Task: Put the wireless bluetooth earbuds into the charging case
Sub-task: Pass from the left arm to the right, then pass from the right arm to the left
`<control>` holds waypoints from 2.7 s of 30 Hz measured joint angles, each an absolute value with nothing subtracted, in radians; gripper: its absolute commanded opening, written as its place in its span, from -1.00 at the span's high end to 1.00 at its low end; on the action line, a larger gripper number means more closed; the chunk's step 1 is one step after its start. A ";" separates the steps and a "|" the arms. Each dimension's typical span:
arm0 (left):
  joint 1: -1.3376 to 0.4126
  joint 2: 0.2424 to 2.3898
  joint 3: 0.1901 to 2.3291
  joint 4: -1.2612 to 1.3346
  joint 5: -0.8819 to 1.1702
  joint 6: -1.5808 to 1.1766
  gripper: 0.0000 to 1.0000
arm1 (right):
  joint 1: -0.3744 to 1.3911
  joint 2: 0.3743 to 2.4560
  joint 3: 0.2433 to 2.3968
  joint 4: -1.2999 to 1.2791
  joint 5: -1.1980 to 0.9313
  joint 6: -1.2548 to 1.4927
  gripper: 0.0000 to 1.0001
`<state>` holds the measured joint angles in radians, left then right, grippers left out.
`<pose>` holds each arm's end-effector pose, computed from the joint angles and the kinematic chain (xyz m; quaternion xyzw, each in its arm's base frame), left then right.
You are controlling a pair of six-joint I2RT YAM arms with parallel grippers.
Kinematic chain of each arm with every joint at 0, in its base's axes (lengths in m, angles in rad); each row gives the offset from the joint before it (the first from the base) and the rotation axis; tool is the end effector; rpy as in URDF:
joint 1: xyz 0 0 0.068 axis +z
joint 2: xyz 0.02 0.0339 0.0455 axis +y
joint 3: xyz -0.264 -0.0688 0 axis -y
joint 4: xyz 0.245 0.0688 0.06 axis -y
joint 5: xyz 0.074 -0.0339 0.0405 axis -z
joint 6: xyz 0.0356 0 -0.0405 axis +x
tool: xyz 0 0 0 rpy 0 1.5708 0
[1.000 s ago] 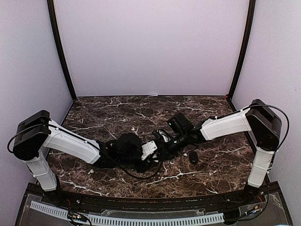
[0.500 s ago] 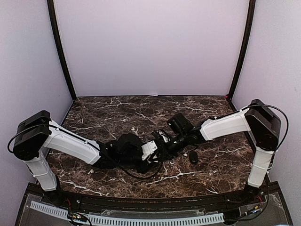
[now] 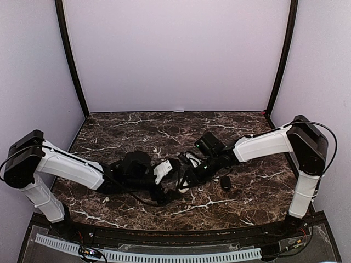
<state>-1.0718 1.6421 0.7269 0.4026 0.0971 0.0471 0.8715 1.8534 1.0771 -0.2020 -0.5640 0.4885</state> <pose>0.1554 -0.2924 0.1655 0.4784 0.7178 -0.2837 0.4189 0.2227 0.2943 0.1518 -0.2546 0.8864 0.3833 0.0507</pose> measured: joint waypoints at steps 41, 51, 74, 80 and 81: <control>-0.793 1.520 0.523 0.684 0.693 0.127 -0.69 | 0.913 1.636 1.083 -0.336 -0.482 -0.563 0.59; -0.838 1.552 0.482 0.785 0.605 0.245 -0.70 | 0.936 1.634 1.076 -0.318 -0.511 -0.624 0.62; -0.842 1.601 0.508 0.920 0.605 0.266 -0.51 | 0.944 1.610 1.025 -0.199 -0.528 -0.600 0.61; -0.846 1.629 0.514 0.929 0.617 0.265 -0.44 | 0.945 1.610 1.020 -0.180 -0.527 -0.589 0.61; -0.846 1.633 0.517 0.931 0.617 0.265 -0.42 | 0.945 1.610 1.019 -0.178 -0.527 -0.588 0.61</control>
<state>-0.8463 1.6325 0.5171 0.9306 0.6174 0.2653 0.9455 1.6096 1.0195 -0.1783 -0.5274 -0.5880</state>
